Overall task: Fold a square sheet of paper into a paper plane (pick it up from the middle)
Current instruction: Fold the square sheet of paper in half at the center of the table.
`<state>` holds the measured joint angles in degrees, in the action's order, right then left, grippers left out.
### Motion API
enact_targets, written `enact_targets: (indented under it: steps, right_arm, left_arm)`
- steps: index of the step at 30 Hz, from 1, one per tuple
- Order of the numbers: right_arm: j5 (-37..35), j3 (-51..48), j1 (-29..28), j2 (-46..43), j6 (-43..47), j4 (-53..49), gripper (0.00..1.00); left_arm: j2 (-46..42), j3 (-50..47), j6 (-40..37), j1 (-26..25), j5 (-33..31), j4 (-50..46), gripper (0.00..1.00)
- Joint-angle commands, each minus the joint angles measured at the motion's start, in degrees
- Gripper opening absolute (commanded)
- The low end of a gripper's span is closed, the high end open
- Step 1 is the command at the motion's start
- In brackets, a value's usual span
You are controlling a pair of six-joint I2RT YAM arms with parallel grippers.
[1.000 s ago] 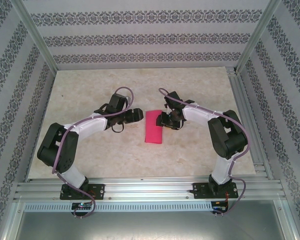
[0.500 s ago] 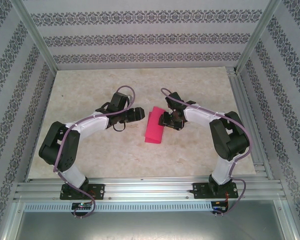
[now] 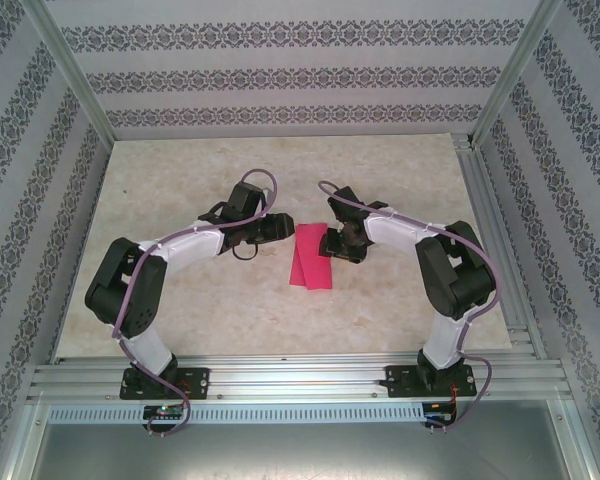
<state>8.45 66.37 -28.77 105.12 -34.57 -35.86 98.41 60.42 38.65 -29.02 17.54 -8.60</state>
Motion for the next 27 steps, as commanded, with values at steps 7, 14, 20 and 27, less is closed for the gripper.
enact_targets:
  steps: [7,14,20,27]
  right_arm:
    - [-5.3,4.0,-2.9,1.6,-4.6,0.4,0.53]
    - [-5.9,2.9,-2.6,0.4,-6.4,1.7,0.52]
    - [-4.7,2.5,-2.9,0.9,-5.6,1.6,0.52]
    - [-5.0,4.7,-3.2,1.5,-1.4,-2.2,0.52]
  left_arm:
    - [1.1,2.3,0.9,-0.6,0.2,0.4,0.60]
    - [1.3,2.4,1.0,-0.7,0.7,0.7,0.60]
    - [1.9,2.7,1.3,-0.6,1.7,1.1,0.58]
    - [3.1,3.6,2.6,-0.7,2.6,1.0,0.51]
